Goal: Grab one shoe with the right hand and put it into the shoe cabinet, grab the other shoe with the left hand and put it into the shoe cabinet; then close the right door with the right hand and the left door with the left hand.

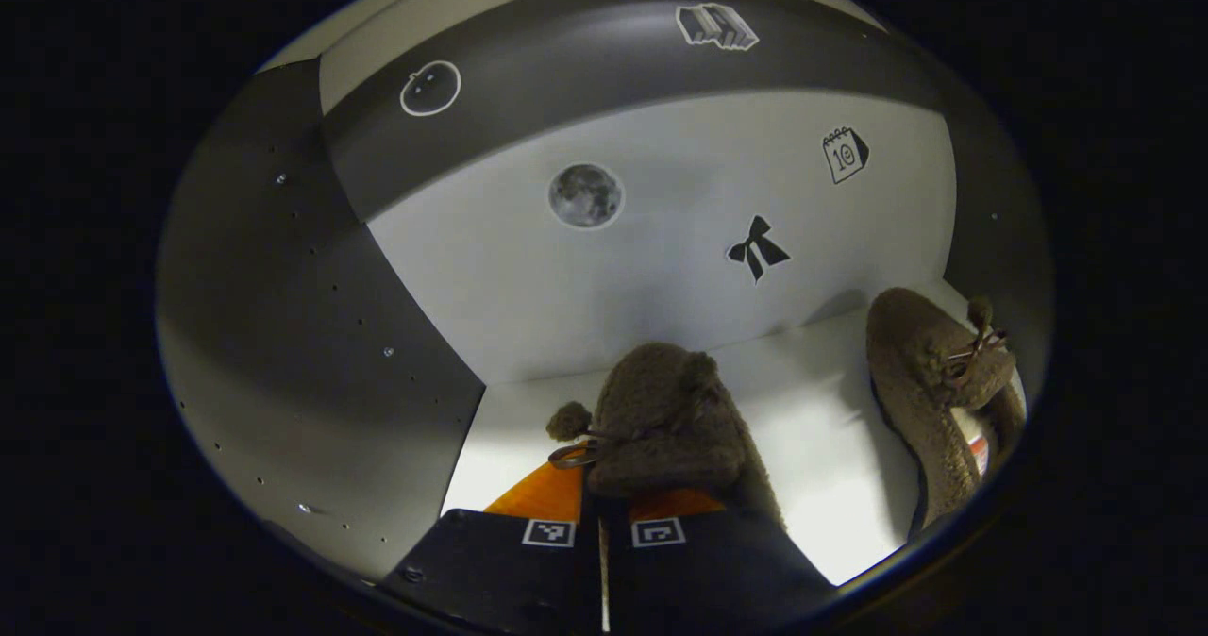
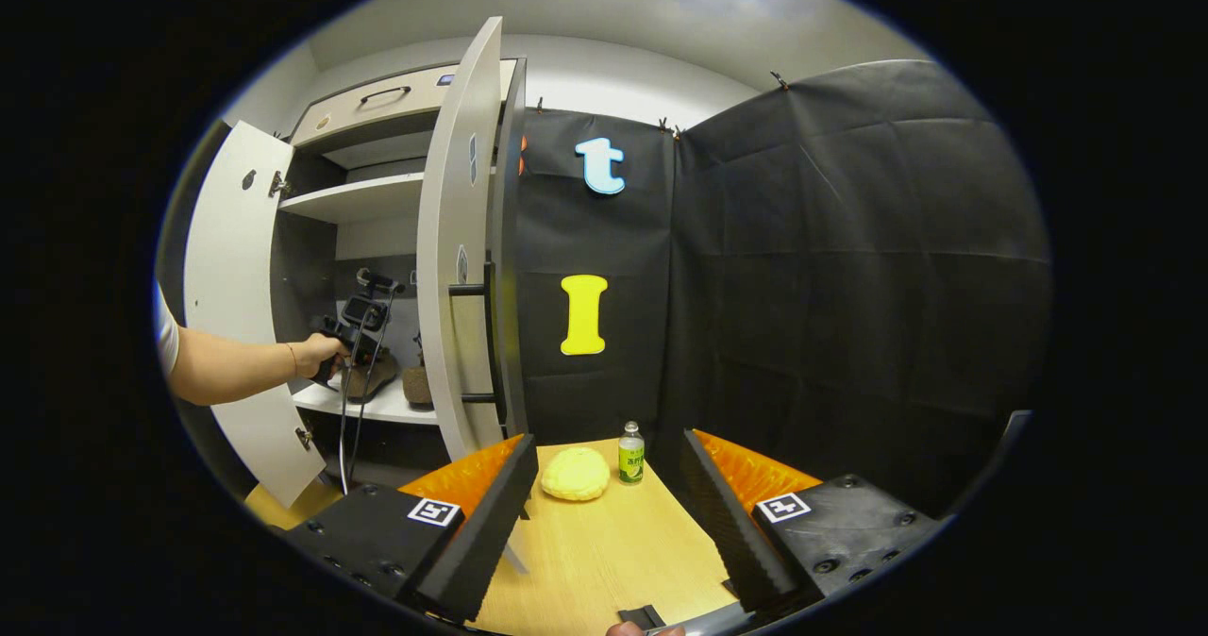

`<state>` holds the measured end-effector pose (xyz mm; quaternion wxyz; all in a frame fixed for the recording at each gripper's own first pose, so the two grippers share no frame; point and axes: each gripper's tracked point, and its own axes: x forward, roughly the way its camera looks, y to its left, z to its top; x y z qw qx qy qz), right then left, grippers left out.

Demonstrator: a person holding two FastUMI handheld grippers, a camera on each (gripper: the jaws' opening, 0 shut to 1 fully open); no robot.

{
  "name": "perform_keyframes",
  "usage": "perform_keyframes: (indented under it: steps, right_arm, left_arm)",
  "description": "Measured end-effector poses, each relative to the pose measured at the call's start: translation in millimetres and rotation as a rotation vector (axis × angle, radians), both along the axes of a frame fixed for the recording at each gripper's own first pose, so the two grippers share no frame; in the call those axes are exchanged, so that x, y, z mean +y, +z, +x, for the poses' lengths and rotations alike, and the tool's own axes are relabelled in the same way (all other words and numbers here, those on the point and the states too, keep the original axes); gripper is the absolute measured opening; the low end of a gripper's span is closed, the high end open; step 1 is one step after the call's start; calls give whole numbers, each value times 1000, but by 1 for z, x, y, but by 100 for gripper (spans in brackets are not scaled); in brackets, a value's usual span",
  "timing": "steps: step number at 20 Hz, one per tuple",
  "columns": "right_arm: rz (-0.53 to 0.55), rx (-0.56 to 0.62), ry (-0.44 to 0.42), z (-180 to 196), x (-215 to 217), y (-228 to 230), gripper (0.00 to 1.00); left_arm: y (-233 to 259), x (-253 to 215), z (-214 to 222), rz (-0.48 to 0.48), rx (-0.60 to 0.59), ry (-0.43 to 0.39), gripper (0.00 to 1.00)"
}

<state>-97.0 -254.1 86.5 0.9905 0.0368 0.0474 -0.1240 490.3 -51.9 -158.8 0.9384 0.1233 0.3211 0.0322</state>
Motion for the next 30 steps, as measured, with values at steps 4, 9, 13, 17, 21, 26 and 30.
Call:
perform_keyframes:
  steps: [4,9,13,17,21,26,30]
  right_arm:
    - [7,-6,2,1,1,2,98]
    - [29,-17,13,3,7,6,98]
    - [61,-14,18,7,5,5,98]
    - [80,6,30,13,3,-1,98]
    - [75,10,36,18,3,1,98]
    - [74,23,50,33,4,6,98]
    - [56,-20,42,49,-4,20,98]
  left_arm:
    - [5,4,-8,22,8,-15,15]
    - [24,9,-27,39,-42,-32,55]
    - [47,6,-53,-46,-123,-46,87]
    - [72,-1,-92,-81,-221,-85,96]
    - [106,-7,-138,-127,-345,-103,96]
    - [163,-7,-208,-201,-524,-87,96]
    - [189,-1,-265,-239,-608,-74,100]
